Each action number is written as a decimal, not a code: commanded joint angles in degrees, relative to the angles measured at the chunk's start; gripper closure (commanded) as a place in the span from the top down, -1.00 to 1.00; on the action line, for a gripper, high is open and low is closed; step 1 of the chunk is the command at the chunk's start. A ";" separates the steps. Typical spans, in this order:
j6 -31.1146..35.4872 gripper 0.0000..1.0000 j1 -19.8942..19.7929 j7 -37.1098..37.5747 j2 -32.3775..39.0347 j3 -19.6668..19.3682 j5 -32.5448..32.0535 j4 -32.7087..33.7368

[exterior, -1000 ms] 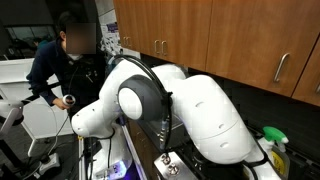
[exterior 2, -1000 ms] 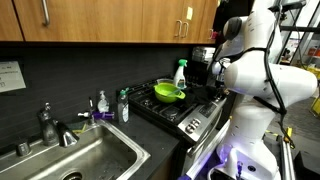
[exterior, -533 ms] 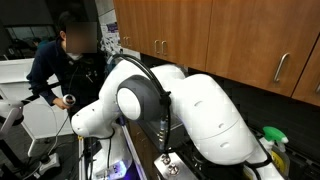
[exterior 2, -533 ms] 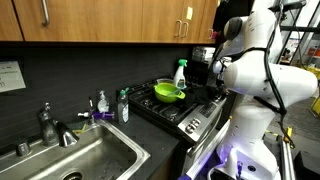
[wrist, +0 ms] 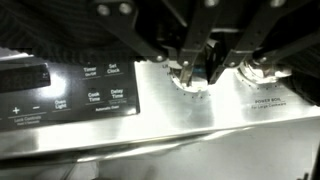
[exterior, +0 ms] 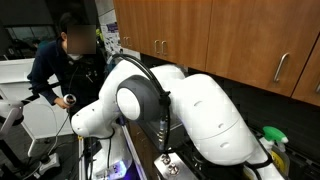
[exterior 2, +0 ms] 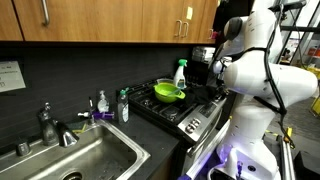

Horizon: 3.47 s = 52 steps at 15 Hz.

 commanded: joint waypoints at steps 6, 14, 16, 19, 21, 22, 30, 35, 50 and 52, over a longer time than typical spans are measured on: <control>1.10 -0.89 1.42 -1.58 -1.30 0.91 -1.53 -3.38; -1.39 -0.89 3.42 -0.76 0.38 0.59 -6.13 -1.23; -2.29 -0.89 3.28 -0.75 1.03 0.45 -5.97 -0.34; -4.75 -0.89 2.60 -0.42 2.79 0.17 -5.40 2.31; -6.58 -0.89 2.21 -0.28 3.82 0.07 -5.07 3.97; -7.48 -0.89 2.12 -0.27 4.14 0.12 -4.88 4.61; -14.30 -0.89 3.91 0.99 8.66 -0.13 -6.46 10.21; -18.20 -0.89 4.78 1.38 11.03 -0.73 -7.31 14.00; -32.21 -0.89 4.48 0.22 13.43 0.22 -5.55 22.58; -33.10 -0.89 4.50 -0.21 13.04 0.51 -5.40 22.84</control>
